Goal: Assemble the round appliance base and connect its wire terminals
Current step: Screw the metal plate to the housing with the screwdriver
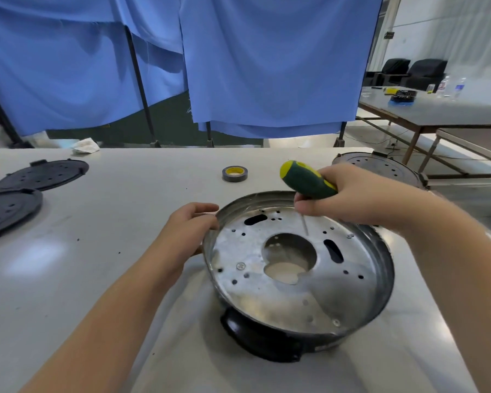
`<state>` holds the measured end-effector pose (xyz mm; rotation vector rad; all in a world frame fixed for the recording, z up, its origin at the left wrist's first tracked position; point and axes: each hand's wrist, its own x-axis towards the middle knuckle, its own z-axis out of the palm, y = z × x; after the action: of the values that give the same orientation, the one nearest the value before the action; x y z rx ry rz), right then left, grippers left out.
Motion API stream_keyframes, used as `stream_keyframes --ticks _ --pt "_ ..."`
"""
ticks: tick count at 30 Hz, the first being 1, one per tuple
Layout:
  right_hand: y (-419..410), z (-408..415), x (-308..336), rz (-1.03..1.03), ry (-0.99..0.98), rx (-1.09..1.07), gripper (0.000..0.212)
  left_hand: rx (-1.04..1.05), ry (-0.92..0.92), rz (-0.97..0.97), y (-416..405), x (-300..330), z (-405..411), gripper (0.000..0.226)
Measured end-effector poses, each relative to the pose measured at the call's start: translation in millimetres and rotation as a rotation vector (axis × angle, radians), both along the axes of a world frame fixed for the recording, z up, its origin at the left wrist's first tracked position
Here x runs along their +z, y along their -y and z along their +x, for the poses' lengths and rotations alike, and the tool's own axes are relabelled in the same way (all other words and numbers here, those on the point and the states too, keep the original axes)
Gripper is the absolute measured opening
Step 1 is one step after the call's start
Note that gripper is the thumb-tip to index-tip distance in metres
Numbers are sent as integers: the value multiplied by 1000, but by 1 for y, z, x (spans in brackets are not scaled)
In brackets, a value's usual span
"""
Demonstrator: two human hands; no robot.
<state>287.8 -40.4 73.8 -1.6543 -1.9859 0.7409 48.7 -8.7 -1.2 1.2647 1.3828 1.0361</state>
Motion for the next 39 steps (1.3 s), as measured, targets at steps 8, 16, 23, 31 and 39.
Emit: stream_keyframes --ticks 8,16,23,31,39 --pt "12 -38 -11 -54 78 241 5 -239 47 -63 4 -7 2 27" --pt "20 -56 -20 36 70 261 6 -352 99 -62 0 -10 -4 36" --pt "20 -60 -23 48 63 277 12 -379 129 -95 -1 -11 -7 35" --pt "20 -63 -29 42 120 316 15 -378 146 -103 -4 -13 -7 28" --pt "18 -64 -33 50 142 329 15 -374 140 -101 -6 -16 -7 23"
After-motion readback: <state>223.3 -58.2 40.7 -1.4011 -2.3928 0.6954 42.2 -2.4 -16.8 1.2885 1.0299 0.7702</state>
